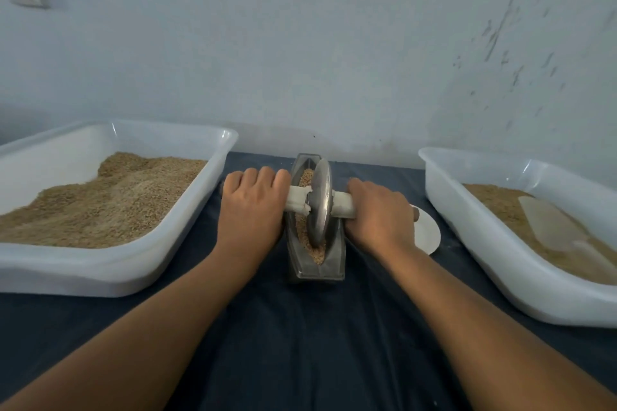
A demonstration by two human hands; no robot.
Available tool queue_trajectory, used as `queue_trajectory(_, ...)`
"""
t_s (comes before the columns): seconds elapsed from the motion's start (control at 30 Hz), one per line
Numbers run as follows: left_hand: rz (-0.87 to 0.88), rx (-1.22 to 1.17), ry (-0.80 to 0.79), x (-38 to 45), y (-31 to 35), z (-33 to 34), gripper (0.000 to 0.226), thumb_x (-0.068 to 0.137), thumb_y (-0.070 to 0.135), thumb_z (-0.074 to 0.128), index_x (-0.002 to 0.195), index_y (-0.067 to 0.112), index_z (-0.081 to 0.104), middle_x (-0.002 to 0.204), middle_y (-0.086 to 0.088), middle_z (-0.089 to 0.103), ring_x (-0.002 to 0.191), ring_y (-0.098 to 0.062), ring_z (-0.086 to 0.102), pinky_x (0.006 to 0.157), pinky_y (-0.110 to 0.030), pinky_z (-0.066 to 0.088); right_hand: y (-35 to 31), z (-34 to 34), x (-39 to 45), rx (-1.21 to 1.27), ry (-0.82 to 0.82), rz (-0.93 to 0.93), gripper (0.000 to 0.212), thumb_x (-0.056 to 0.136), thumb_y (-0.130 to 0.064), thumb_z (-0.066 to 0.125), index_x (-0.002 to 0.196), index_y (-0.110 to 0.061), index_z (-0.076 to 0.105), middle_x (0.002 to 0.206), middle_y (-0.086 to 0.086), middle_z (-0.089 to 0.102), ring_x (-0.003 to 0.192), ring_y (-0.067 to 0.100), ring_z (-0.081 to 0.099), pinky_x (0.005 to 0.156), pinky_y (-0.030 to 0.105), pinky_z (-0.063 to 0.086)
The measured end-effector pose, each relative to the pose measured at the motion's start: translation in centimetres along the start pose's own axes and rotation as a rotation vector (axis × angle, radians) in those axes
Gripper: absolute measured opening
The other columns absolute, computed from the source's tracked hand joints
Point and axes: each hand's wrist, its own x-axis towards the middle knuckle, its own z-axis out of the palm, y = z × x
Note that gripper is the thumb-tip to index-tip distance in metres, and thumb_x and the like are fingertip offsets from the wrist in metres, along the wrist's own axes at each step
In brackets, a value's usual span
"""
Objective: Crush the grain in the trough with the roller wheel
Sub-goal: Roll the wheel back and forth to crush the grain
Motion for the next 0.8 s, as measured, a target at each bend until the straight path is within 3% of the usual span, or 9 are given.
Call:
queue_trajectory(0.13,-0.009,0.016,0.050,0.1,0.2,0.2,0.015,0.087,0.001,0.038,0.086,0.015,0.043,0.074,-0.004,0.042,0.068,-0.025,0.036,0.070,-0.040,0.034,0.1,0.3,-0.2,0.000,0.026,0.009,0.023,0.078,-0.027,0.064,0.081,-0.026,0.041,0.070,-0.010,0.044,0.060,0.022,0.046,0.052,0.035,0.021)
queue_trajectory(0.37,-0.009,0.033,0.018,0.4,-0.2,1.4,0.018,0.082,-0.001,0.047,0.083,0.017,0.043,0.072,-0.003,0.044,0.065,-0.023,0.037,0.068,-0.037,0.030,0.4,0.8,1.2,-0.046,-0.034,0.001,0.022,0.079,-0.035,0.063,0.080,-0.030,0.041,0.064,-0.012,0.038,0.057,0.018,0.047,0.048,0.028,0.011)
queue_trajectory(0.53,0.004,0.056,-0.009,1.3,-0.4,2.1,0.018,0.083,-0.001,0.050,0.082,0.016,0.046,0.069,-0.003,0.047,0.063,-0.024,0.041,0.066,-0.037,0.031,1.0,1.4,2.9,-0.029,-0.168,0.039,0.013,0.079,-0.039,0.059,0.083,-0.032,0.048,0.063,-0.012,0.044,0.052,0.010,0.035,0.047,0.026,0.018)
queue_trajectory(0.8,0.021,0.044,-0.064,2.6,-0.7,3.7,0.017,0.080,-0.001,0.051,0.080,0.016,0.050,0.068,-0.004,0.052,0.061,-0.028,0.048,0.063,-0.039,0.034,1.5,1.5,6.0,-0.018,-0.425,0.012,0.013,0.077,-0.036,0.062,0.089,-0.035,0.058,0.075,-0.009,0.060,0.064,0.015,0.056,0.051,0.028,0.037)
